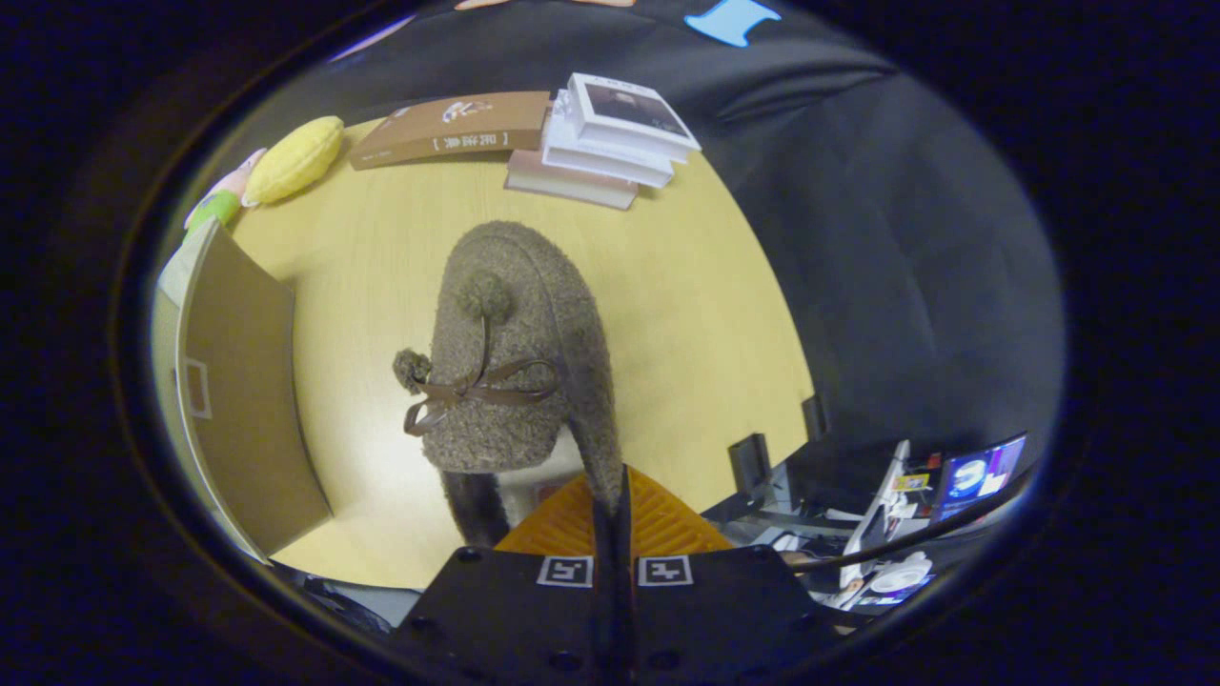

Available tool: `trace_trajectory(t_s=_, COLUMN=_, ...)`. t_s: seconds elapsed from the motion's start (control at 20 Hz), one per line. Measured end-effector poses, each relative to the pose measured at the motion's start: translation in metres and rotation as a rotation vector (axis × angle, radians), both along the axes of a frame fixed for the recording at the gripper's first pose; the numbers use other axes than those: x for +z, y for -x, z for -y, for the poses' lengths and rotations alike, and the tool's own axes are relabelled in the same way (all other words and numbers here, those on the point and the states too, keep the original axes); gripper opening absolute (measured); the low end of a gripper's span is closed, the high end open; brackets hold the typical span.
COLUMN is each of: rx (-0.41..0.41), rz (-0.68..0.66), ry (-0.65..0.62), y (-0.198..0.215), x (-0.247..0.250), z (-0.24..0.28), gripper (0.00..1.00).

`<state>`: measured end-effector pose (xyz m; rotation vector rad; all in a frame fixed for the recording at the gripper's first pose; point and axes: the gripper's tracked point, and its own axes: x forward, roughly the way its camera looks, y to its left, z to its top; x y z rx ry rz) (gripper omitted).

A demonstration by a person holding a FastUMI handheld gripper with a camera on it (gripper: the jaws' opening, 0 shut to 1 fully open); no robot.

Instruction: Open the storage box then place both shoes into the box .Put the left shoe in first, then the right shoe, with the right side of both shoes facing outward in a uniform manner.

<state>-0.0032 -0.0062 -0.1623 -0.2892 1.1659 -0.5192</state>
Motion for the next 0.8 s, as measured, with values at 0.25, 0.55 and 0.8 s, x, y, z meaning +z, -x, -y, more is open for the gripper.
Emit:
trace_trajectory(t_s=0.25, rx=0.041, rz=0.069, ry=0.104, y=-0.009, x=0.060, z=-0.035, gripper=0.04)
trace_trajectory(t_s=0.55, rx=0.153, rz=0.130, ry=0.181, y=-0.026, x=0.110, z=-0.120, gripper=0.03)
trace_trajectory(t_s=0.8, rx=0.233, rz=0.159, ry=0.112, y=-0.031, x=0.115, z=-0.210, gripper=0.03)
